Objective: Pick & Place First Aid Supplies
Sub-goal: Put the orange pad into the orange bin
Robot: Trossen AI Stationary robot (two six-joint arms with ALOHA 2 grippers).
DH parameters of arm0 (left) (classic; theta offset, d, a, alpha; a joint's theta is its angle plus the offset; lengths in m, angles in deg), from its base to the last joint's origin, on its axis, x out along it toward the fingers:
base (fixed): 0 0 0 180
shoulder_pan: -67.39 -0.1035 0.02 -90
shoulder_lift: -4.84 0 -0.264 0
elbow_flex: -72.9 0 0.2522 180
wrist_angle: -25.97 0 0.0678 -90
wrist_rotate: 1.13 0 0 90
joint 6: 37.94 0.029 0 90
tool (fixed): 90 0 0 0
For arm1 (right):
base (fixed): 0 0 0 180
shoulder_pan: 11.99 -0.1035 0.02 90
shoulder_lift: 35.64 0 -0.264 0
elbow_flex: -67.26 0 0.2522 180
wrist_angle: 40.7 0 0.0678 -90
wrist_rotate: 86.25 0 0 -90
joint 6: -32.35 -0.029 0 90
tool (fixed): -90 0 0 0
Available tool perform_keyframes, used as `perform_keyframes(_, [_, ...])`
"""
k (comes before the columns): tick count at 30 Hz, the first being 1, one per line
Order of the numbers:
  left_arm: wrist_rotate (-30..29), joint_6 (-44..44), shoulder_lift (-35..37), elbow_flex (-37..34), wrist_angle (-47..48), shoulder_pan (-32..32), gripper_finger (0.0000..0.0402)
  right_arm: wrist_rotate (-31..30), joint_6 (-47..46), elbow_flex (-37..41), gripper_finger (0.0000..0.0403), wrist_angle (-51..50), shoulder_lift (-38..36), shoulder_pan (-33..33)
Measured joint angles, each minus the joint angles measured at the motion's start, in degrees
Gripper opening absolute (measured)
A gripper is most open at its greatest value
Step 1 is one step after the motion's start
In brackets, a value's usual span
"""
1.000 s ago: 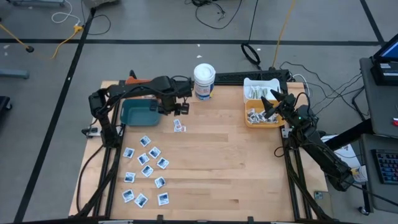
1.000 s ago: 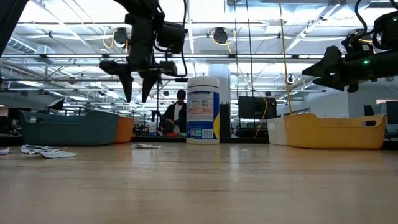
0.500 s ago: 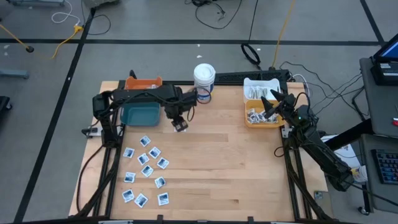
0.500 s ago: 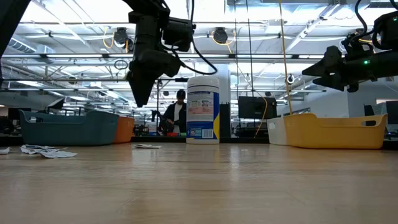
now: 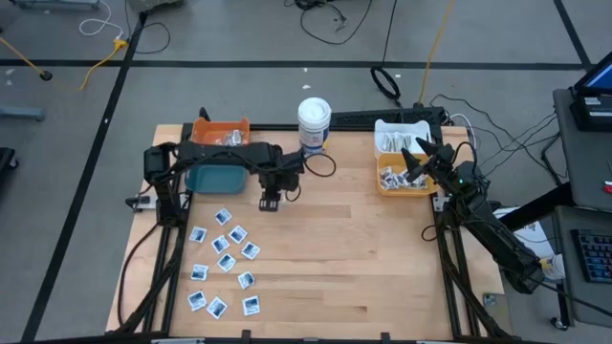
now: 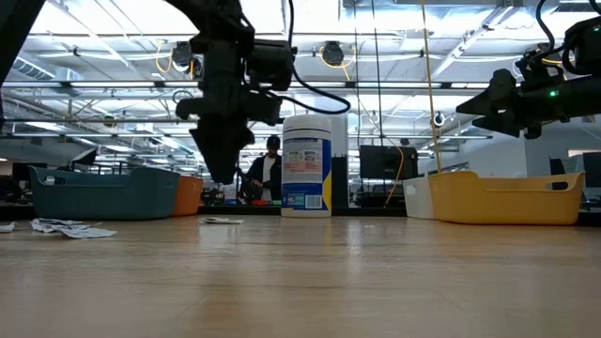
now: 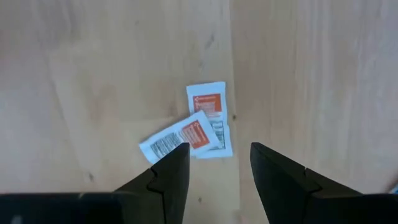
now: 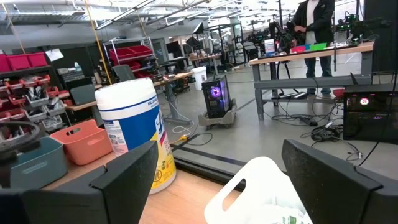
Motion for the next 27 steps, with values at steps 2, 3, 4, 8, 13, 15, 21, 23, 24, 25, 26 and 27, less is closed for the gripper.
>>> perform_keyframes(2, [-0.1, 2.4, 0.0, -1.5, -2.1, 0.0, 0.0175, 0.0, 0.0, 0.0, 0.0337, 0.0, 0.0, 0.0])
perform_keyframes(3, [-0.4, 3.3, 0.0, -2.3, -3.3, 0.0, 0.0175, 0.0, 0.0, 0.0, 0.0337, 0.0, 0.0, 0.0])
perform_keyframes(4, [-0.4, 4.1, 0.0, -3.1, -4.3, 0.0, 0.0175, 0.0, 0.0, 0.0, 0.0337, 0.0, 0.0, 0.0])
perform_keyframes(8, [-0.8, 6.5, 0.0, -5.4, -8.7, 0.0, 0.0175, 0.0, 0.0, 0.0, 0.0337, 0.0, 0.0, 0.0])
perform_keyframes(13, [-2.8, 5.9, -2.8, -6.2, -12.7, -0.1, 0.0175, 0.0, 0.0, 0.0, 0.0337, 0.0, 0.0, 0.0])
perform_keyframes(15, [-2.9, 4.8, -4.4, -5.9, -12.5, -0.2, 0.0175, 0.0, 0.0, 0.0, 0.0337, 0.0, 0.0, 0.0])
perform_keyframes(21, [-1.8, 2.3, -7.0, -5.7, -13.0, -0.2, 0.0175, 0.0, 0.0, 0.0, 0.0337, 0.0, 0.0, 0.0])
perform_keyframes(23, [-0.2, 2.7, -7.2, -5.7, -12.9, -0.2, 0.0175, 0.0, 0.0, 0.0, 0.0337, 0.0, 0.0, 0.0])
perform_keyframes(24, [0.7, 3.3, -7.2, -5.7, -12.8, -0.2, 0.0174, 0.0, 0.0, 0.0, 0.0337, 0.0, 0.0, 0.0])
perform_keyframes(25, [1.6, 3.9, -7.2, -5.7, -12.7, -0.2, 0.0172, 0.0, 0.0, 0.0, 0.0337, 0.0, 0.0, 0.0])
perform_keyframes(26, [2.0, 4.5, -7.3, -5.7, -12.6, -0.2, 0.0166, 0.0, 0.0, 0.0, 0.0337, 0.0, 0.0, 0.0])
perform_keyframes(27, [2.1, 4.8, -7.3, -5.8, -12.5, -0.2, 0.0156, 0.0, 0.0, 0.0, 0.0337, 0.0, 0.0, 0.0])
